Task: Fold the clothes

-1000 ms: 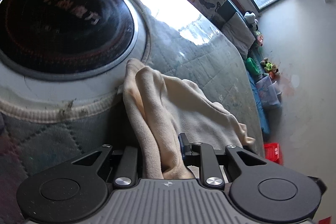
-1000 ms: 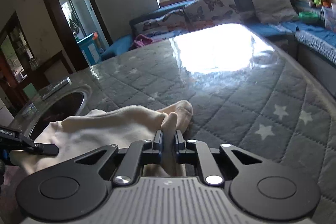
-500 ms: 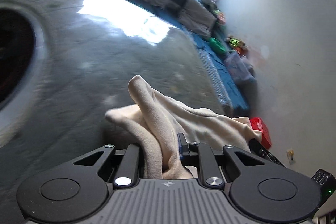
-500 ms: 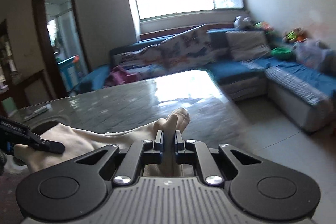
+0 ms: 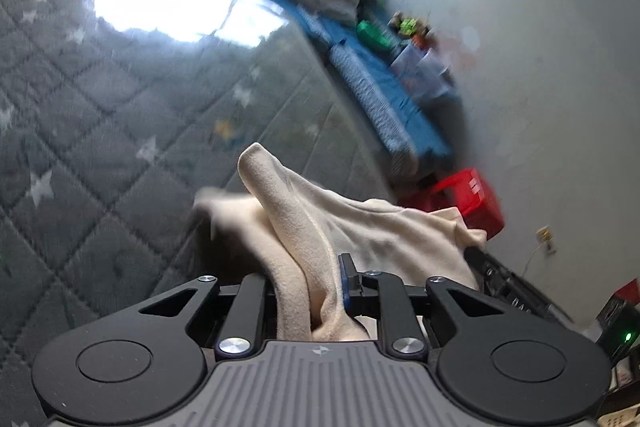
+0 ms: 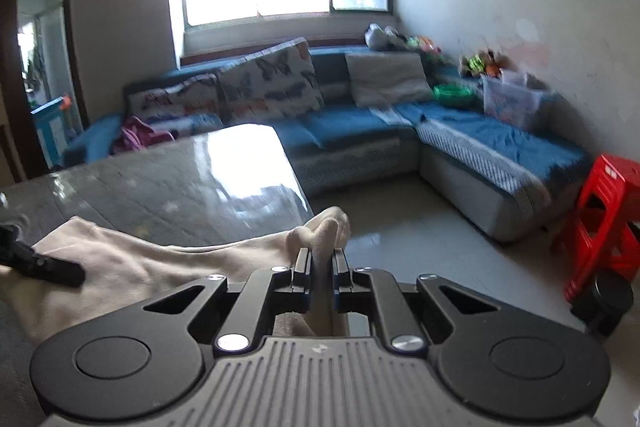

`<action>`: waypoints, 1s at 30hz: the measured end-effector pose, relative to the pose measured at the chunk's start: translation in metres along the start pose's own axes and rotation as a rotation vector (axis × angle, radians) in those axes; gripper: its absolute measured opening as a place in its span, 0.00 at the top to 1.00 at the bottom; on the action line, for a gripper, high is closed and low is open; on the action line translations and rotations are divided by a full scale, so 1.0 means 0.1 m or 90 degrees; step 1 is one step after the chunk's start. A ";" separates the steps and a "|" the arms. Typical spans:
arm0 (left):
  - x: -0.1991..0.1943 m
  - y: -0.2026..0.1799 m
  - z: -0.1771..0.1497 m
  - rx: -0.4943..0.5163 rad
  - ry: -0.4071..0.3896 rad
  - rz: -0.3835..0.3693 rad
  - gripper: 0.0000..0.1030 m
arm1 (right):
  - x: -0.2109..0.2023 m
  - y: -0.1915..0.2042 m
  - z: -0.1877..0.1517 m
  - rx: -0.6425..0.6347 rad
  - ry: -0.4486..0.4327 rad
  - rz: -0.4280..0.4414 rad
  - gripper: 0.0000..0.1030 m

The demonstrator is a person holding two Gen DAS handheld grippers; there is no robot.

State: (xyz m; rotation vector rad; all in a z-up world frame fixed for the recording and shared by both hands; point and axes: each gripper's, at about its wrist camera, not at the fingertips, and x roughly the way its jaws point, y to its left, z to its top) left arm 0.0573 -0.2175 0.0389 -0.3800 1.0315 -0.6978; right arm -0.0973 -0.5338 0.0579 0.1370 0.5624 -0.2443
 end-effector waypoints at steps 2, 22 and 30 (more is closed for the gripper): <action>0.03 0.06 -0.07 0.010 0.015 0.025 0.77 | 0.06 -0.02 -0.07 -0.002 0.015 -0.011 0.91; 0.18 -0.12 0.23 0.146 -0.037 0.113 0.57 | 0.42 0.31 -0.09 -0.018 0.053 0.062 0.81; 0.53 -0.08 0.26 0.164 -0.007 0.130 0.59 | 0.57 0.32 -0.12 -0.016 0.069 0.062 0.75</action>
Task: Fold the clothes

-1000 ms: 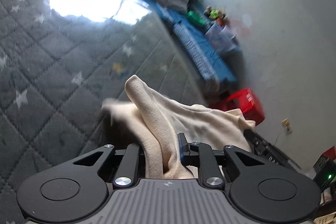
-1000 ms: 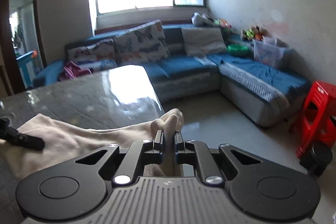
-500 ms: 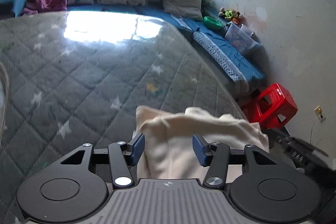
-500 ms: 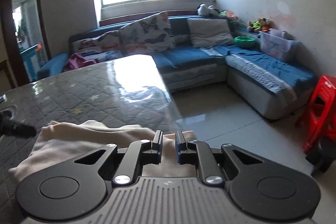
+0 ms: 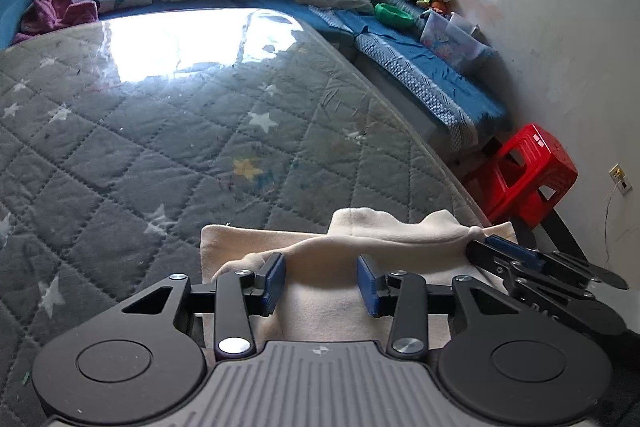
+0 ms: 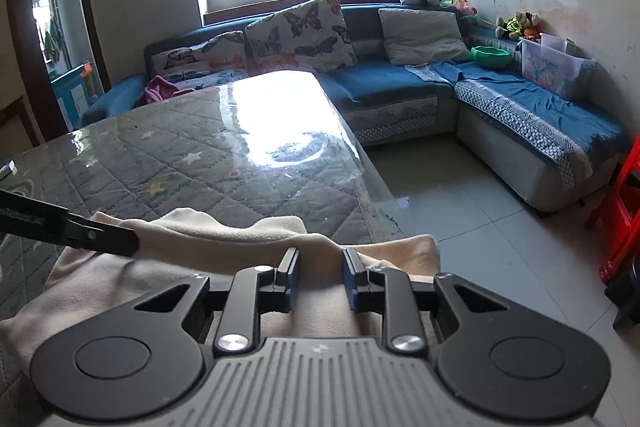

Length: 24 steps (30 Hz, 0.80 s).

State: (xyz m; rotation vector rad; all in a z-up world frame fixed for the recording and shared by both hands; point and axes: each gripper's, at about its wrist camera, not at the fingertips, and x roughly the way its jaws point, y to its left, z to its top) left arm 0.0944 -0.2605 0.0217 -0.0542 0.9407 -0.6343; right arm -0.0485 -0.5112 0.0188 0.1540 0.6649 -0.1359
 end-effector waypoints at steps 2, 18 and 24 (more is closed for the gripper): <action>-0.04 -0.01 -0.01 0.005 -0.004 -0.001 0.58 | -0.04 0.01 0.01 -0.003 -0.004 -0.002 0.68; -0.57 -0.11 -0.69 0.075 -0.027 0.016 0.40 | -0.79 0.37 -0.52 -0.072 -0.042 0.000 0.50; -0.60 -0.15 -0.77 0.097 -0.035 0.037 0.35 | -0.77 0.41 -0.61 -0.074 -0.044 -0.026 0.46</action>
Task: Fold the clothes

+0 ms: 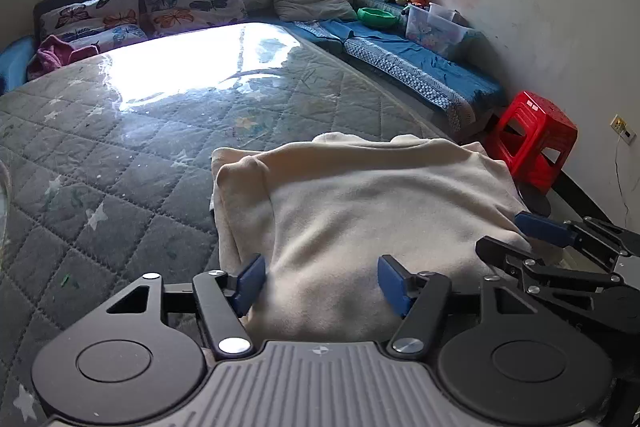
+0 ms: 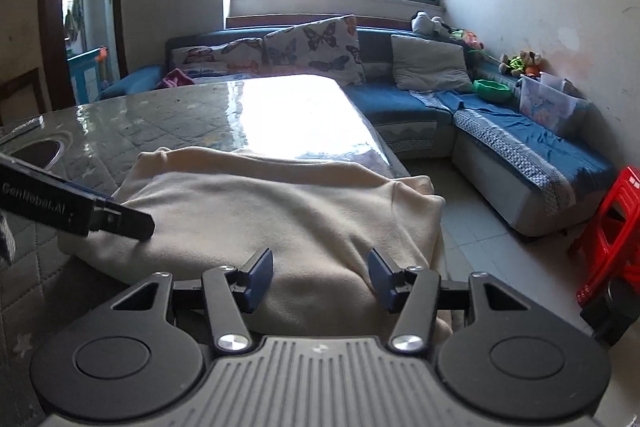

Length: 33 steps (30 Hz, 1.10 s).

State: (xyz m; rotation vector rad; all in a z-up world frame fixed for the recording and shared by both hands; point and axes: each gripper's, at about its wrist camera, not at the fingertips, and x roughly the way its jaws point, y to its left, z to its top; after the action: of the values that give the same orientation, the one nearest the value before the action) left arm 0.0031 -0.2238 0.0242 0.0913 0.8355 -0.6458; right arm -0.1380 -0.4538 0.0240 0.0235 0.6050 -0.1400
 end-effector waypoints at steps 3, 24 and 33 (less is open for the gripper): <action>-0.05 0.00 -0.03 -0.001 -0.004 -0.004 0.31 | -0.08 0.01 0.00 0.006 -0.011 -0.008 0.44; -0.51 0.12 -0.37 -0.009 -0.028 0.017 0.00 | -0.61 0.32 -0.18 0.046 -0.059 -0.051 0.00; -0.68 0.17 -0.50 -0.017 -0.040 0.023 0.00 | -0.76 0.40 -0.25 0.065 -0.054 -0.059 0.00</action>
State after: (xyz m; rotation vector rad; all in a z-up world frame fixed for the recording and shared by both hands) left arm -0.0540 -0.1603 0.0364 0.0612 0.7804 -0.6010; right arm -0.2082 -0.4034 0.0460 0.0881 0.5143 -0.2599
